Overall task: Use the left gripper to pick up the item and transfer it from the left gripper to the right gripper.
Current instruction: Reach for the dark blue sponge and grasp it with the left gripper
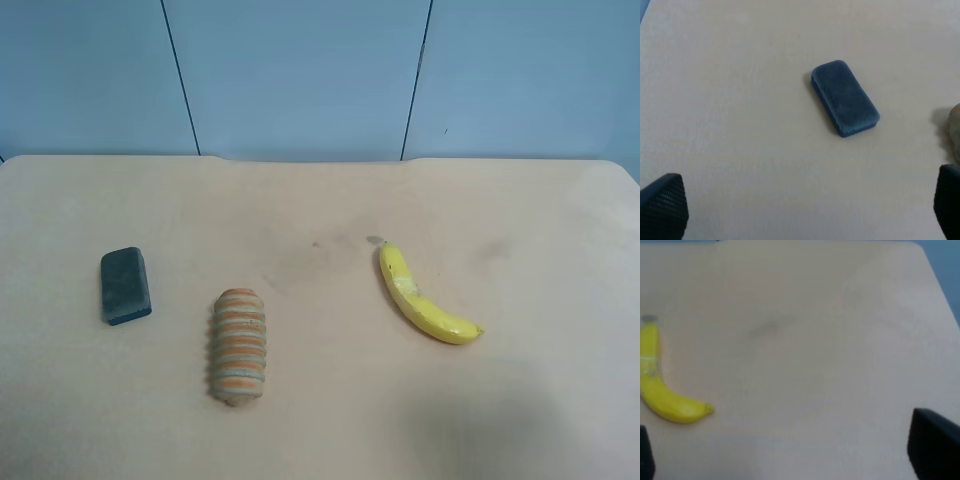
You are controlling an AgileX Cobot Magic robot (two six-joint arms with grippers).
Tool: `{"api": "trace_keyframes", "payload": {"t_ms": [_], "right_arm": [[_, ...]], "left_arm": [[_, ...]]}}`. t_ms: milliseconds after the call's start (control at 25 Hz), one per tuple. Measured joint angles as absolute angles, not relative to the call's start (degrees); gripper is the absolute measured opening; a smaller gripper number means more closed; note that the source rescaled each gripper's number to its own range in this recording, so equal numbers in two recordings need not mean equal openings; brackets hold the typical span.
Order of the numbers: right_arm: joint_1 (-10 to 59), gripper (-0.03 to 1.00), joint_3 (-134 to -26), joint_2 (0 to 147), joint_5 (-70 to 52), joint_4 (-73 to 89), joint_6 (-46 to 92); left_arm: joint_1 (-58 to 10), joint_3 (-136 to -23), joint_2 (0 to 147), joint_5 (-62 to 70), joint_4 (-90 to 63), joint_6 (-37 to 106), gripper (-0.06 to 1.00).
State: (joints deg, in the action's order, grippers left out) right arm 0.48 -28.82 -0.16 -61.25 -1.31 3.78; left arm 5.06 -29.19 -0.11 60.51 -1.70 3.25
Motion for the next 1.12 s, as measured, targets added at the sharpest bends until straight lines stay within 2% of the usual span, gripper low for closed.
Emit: {"api": "trace_keyframes", "payload": {"t_ms": [600,840,1120], "right_arm": [[0.48,1.0,-28.82,-0.16,-61.25,-1.31,3.72],[0.48,1.0,-28.82,-0.16,-61.25,-1.31,3.67],[0.48,1.0,-28.82,-0.16,-61.25,-1.31,3.67]], "left_arm": [[5.06,-29.8,2.58,60.56,-1.7,3.25,1.0],[5.06,-39.52,15.87,61.45,0.0,3.25,1.0],[5.06,-52.39,39.49,68.3,0.85,-1.01,1.0]]}}
